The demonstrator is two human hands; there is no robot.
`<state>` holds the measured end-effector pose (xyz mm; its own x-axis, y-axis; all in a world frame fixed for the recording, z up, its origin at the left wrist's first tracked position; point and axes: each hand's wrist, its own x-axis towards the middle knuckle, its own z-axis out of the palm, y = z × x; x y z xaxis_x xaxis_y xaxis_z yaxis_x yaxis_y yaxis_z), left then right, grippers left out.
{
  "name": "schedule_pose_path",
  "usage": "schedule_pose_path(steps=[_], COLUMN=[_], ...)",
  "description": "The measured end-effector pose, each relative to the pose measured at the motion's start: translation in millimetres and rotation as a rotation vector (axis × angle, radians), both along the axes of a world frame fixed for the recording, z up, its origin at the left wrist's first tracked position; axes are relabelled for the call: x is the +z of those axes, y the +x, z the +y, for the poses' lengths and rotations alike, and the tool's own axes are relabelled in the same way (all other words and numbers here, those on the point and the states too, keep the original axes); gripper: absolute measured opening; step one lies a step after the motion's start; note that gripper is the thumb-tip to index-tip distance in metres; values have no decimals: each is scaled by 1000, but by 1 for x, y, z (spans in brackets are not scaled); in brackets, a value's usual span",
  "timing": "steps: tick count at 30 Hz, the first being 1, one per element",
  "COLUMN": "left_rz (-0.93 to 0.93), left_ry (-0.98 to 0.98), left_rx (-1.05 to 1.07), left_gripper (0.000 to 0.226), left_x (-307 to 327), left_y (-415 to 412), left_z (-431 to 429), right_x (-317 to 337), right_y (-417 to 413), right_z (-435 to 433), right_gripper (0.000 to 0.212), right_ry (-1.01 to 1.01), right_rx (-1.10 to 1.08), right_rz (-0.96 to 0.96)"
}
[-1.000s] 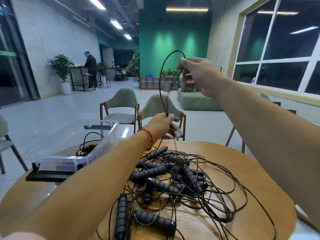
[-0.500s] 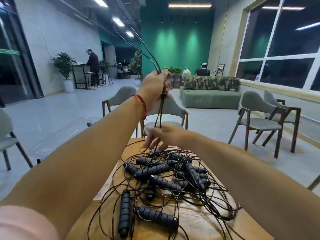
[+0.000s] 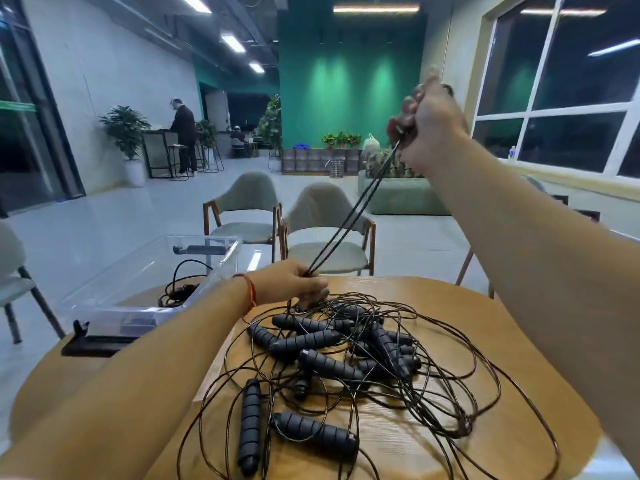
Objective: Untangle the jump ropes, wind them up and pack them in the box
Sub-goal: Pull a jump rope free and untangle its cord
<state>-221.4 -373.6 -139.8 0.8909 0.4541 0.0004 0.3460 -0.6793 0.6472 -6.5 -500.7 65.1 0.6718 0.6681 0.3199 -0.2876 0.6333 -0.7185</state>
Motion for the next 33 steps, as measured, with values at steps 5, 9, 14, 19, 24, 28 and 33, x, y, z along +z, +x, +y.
schedule_pose_path(steps=[5, 9, 14, 19, 24, 28, 33], left_rz=[-202, -412, -568, -676, -789, -878, -908], left_ry=[56, 79, 123, 176, 328, 284, 263], left_rx=[333, 387, 271, 144, 178, 277, 397], left_gripper=[49, 52, 44, 37, 24, 63, 65], left_x=[6, 54, 117, 154, 152, 118, 75], left_y=[-9, 9, 36, 57, 52, 39, 31], left_z=[23, 17, -2, -20, -22, -14, -18], right_x=[-22, -79, -140, -139, -108, -70, -31], right_y=[35, 16, -42, -69, -68, -62, -62], right_z=[-1, 7, 31, 52, 49, 43, 29], right_gripper=[42, 19, 47, 39, 25, 23, 40], right_ry=[-87, -474, -741, -635, -529, -384, -368], right_rx=[104, 257, 369, 438, 209, 167, 214], right_rz=[-124, -660, -941, -930, -881, -709, -661])
